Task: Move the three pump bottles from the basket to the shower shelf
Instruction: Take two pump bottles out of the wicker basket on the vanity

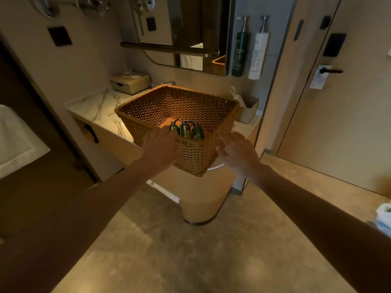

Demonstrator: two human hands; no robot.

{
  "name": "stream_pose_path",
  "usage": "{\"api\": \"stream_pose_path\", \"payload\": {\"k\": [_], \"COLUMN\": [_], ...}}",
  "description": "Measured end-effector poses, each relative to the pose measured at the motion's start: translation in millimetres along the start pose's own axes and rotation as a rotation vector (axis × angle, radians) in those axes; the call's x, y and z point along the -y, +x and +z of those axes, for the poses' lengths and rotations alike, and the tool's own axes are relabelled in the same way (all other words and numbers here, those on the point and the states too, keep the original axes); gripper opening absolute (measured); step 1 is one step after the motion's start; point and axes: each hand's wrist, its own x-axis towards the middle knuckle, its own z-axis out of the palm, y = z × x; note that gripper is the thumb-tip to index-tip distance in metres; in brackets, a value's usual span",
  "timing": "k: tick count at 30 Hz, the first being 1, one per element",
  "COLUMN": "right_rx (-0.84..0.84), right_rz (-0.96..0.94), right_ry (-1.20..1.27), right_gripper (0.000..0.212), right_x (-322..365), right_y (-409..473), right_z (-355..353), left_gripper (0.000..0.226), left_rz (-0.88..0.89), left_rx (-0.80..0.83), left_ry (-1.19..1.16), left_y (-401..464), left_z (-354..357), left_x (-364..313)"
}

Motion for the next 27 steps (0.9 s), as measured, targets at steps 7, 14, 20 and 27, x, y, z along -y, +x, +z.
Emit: {"api": "stream_pose_path", "payload": {"k": [7,14,20,27], "right_rx": [-0.022,0.132,0.302,0.448], "right_rz": [-0.109,-0.211,-0.239,-0.155], "right_ry": [-0.006,0.013,0.021,0.105], "right_gripper": [0.042,0.048,0.051,0.057], "right_x": [-34.1,-60.9,-60.5,-63.7], "right_y": [118.5,220.5,269.8,302.8], "right_z": [9.3,24.9,61.1,95.9], "left_gripper": [0.053,0.059,0.067,0.061], "left_rz": [-0.109,-0.238,-0.399,-0.639], "left_rx": [0.02,0.197,0.446,0.747], "left_ry": [0.06,0.151,0.029,-0.513], "left_y": [110.6,190.7,218.5,249.5], "left_z": [37.2,69.8,111.7,158.2], "left_x": [24.9,31.2,46.7,74.8]}}
